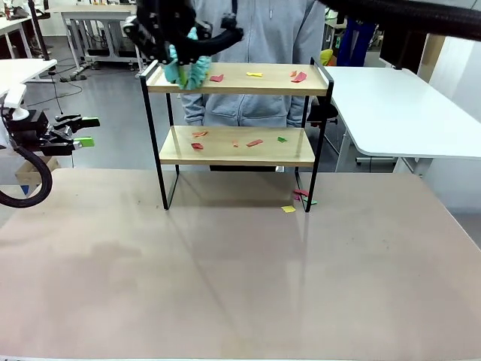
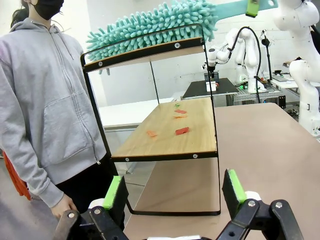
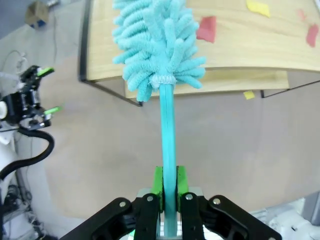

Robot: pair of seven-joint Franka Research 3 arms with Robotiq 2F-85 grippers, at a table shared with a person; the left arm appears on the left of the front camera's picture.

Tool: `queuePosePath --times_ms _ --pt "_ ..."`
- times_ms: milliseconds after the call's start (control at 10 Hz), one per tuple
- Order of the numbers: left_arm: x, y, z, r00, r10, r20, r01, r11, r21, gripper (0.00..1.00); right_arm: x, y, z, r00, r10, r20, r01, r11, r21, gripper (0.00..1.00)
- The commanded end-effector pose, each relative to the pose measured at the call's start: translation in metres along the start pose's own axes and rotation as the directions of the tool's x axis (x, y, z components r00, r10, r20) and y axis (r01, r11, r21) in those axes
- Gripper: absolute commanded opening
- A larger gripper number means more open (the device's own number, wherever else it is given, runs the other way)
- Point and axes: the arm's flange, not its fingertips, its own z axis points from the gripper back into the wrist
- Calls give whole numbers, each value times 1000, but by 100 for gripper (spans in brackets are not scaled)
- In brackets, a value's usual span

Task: Clean the shelf.
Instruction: Clean the specific section of the Shelf indicated by the human with the Duster.

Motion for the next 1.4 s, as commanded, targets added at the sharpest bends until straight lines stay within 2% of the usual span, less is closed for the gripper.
queuePosePath --times_ms 0,400,800,1000,1300 --pt "4 -2 0 1000 -4 3 4 1000 2 100 -1 -43 -5 999 -29 -39 29 999 -17 13" --pt "4 -2 0 1000 -4 3 4 1000 2 100 24 -120 -19 993 -74 -94 70 997 -42 13" --pt "4 -2 0 1000 -4 3 4 1000 2 100 38 -190 -37 986 -65 -156 58 997 -49 13" --pt "4 -2 0 1000 -4 3 4 1000 2 100 47 -221 -34 984 -87 -157 77 995 -66 13" --pt "4 -2 0 1000 -4 3 4 1000 2 100 51 -242 -20 987 -87 -135 80 995 -59 13"
